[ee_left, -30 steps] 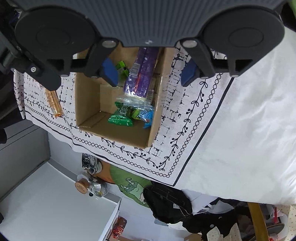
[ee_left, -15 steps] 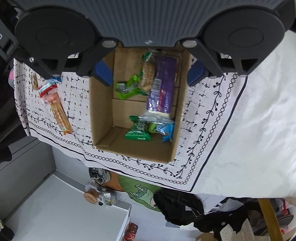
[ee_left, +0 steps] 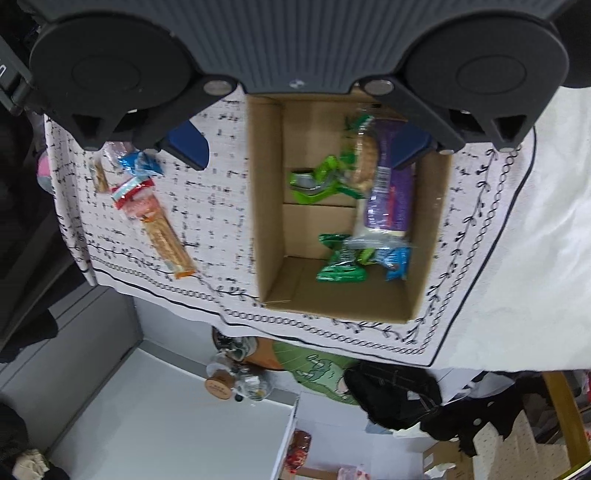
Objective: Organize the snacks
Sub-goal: 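Move both tools back over the remaining snacks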
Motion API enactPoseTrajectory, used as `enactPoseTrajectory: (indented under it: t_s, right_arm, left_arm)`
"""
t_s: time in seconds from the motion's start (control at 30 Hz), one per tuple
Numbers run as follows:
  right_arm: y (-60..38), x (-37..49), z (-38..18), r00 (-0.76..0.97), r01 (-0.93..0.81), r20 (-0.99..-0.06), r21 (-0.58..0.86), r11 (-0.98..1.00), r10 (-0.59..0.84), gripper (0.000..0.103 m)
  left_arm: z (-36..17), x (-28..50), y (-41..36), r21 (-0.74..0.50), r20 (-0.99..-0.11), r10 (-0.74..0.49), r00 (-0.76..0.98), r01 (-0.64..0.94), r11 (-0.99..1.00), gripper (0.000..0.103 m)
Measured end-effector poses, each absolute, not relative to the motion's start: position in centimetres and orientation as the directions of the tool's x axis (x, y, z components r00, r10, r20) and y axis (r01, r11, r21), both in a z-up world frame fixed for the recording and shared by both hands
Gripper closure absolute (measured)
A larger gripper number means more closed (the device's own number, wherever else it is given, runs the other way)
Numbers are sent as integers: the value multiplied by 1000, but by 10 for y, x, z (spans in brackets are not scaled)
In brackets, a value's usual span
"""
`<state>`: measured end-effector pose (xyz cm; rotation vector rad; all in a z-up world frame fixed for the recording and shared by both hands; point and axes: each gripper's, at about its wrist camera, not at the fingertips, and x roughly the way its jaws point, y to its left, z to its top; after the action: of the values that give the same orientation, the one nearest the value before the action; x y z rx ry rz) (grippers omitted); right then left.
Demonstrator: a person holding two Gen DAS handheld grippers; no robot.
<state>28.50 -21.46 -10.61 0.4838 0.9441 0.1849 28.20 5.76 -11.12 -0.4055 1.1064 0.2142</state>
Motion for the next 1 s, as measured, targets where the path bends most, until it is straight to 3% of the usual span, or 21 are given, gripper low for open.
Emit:
enactPoseTrajectory:
  t_s: [0.67,1.0]
  right_arm:
    - [-299,285,-120,629,124,-713,486,865,310,1]
    - [-325,294,-149,610,162,-716,531,832,338,17]
  left_arm:
    - [-109,303,-24,-225,-893,-83,442,-280,933,0]
    - [-125,319,-58,-266,-891,-144,431,-238,934,1]
